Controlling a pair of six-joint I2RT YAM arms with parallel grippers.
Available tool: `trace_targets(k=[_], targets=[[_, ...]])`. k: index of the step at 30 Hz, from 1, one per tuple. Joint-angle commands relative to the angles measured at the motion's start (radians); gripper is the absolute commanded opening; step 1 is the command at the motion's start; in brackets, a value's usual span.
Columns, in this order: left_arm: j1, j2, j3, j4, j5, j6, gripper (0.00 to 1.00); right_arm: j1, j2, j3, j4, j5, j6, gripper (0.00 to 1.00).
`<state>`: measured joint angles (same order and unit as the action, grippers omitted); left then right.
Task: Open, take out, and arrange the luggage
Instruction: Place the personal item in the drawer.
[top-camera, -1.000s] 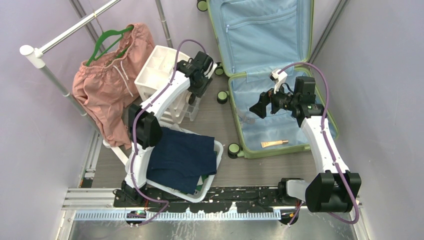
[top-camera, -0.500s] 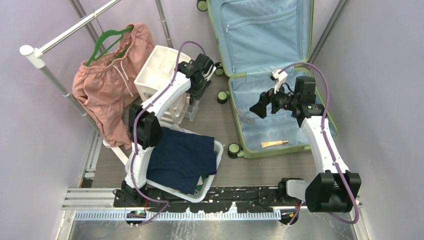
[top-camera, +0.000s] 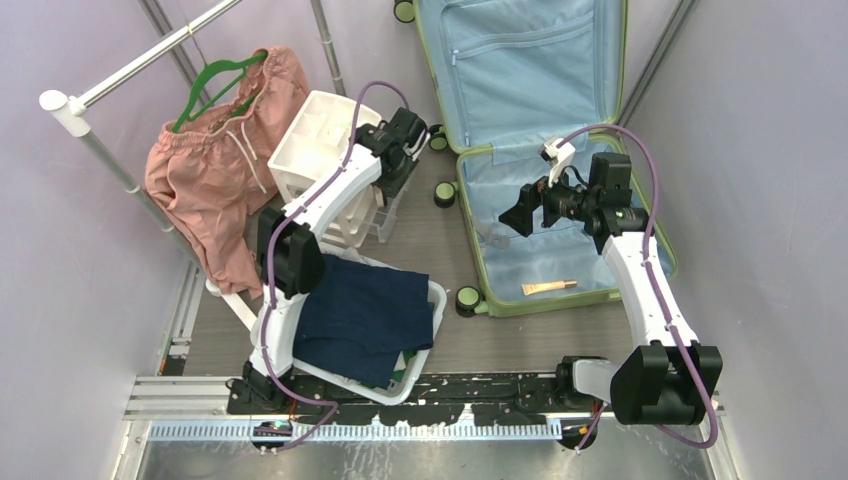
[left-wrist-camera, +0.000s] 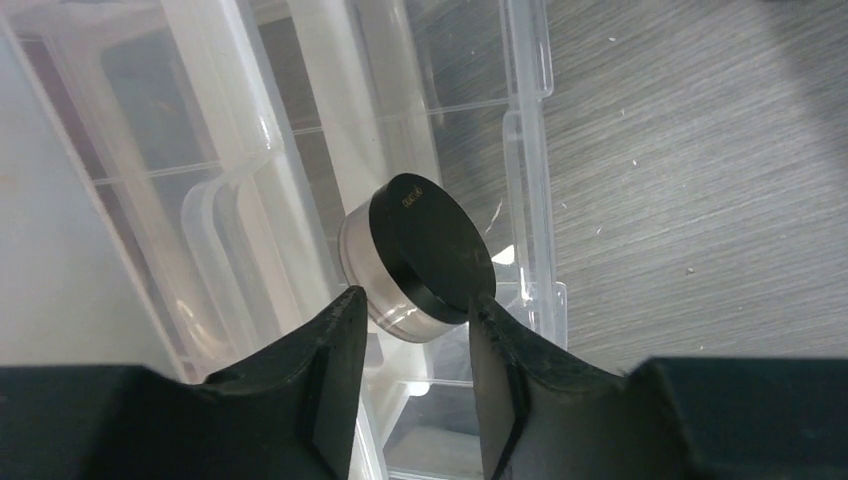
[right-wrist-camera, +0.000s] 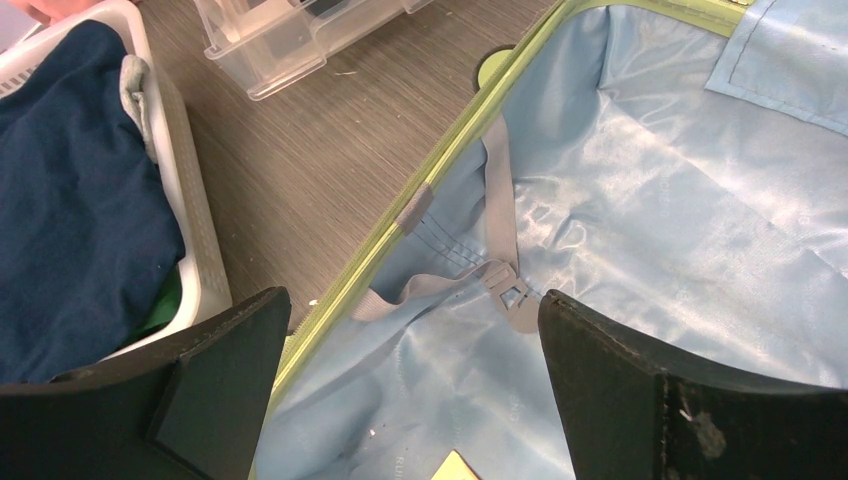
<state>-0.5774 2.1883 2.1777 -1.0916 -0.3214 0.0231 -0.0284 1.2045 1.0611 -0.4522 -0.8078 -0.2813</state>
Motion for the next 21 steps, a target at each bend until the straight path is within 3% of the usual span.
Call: trace_targets(k=[1, 16, 21], targets=[[0.011, 0.016, -0.008, 0.021, 0.039, -0.059, 0.36, -0.005, -0.021, 0.013, 0.038, -0.024, 0.008, 1.0], [0.011, 0.074, 0.055, 0.039, 0.235, -0.158, 0.28, -0.011, -0.025, 0.029, 0.034, -0.024, 0.006, 1.0], [0.011, 0.07, 0.093, 0.035, 0.22, -0.167, 0.29, -0.012, -0.026, 0.035, 0.03, -0.028, 0.008, 1.0]])
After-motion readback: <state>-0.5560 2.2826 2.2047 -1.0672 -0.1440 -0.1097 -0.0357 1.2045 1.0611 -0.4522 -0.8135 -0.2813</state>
